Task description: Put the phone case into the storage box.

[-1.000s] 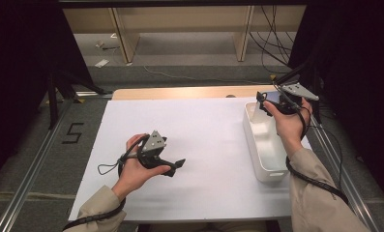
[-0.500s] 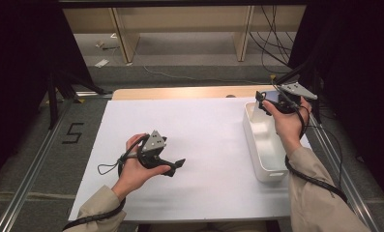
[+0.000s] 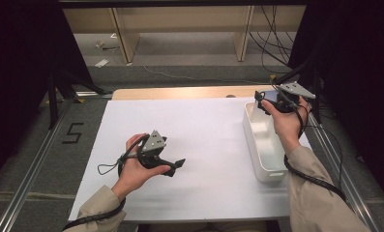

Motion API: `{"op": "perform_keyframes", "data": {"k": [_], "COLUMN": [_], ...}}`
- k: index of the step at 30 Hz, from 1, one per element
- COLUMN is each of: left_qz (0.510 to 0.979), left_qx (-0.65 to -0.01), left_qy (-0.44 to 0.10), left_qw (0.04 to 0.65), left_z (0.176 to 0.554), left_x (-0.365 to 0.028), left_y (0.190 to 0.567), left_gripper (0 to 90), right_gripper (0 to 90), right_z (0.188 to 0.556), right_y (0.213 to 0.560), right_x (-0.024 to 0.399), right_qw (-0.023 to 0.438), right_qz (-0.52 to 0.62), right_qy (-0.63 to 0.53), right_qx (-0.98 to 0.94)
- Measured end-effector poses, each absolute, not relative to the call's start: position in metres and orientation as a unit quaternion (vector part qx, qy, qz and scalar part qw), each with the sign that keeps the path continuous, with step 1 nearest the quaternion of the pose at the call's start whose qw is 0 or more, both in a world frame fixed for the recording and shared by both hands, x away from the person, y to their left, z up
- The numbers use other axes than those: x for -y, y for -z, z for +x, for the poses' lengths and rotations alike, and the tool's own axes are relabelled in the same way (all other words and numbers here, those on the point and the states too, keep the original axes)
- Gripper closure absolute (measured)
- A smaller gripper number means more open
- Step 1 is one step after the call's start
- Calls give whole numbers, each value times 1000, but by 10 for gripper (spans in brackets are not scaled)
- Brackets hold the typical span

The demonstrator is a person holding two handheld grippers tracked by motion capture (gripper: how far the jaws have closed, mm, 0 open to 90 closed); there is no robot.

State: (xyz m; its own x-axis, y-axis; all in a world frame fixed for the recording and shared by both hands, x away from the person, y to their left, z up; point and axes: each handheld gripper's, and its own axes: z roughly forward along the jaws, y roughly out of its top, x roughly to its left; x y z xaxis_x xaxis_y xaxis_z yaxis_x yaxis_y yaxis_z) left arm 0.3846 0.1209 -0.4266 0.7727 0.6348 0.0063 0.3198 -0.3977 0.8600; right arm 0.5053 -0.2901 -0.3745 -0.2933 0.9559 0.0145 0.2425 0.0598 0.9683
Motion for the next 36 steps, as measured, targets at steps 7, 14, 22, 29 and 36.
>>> {"op": "perform_keyframes", "data": {"k": [7, 14, 22, 29, 36], "left_qz": [819, 819, 819, 819, 819], "left_qx": [-291, -292, -291, -291, -292], "left_qy": [-169, -169, -169, -169, -169], "left_qw": [465, 465, 465, 465, 465], "left_z": [385, 385, 385, 385, 385], "left_x": [-121, -121, -121, -121, -121], "left_y": [427, 427, 427, 427, 427], "left_gripper": [0, 1, 1, 1, 1], "right_gripper": [186, 186, 186, 186, 186], "right_z": [507, 509, 510, 512, 514], "right_y": [375, 376, 376, 377, 378], "right_x": [290, 289, 288, 288, 287], "right_qw": [359, 358, 359, 361, 361], "right_qz": [474, 474, 474, 473, 473], "right_qy": [-495, -495, -494, -492, -491], "right_qx": [-634, -634, -635, -636, -637]}}
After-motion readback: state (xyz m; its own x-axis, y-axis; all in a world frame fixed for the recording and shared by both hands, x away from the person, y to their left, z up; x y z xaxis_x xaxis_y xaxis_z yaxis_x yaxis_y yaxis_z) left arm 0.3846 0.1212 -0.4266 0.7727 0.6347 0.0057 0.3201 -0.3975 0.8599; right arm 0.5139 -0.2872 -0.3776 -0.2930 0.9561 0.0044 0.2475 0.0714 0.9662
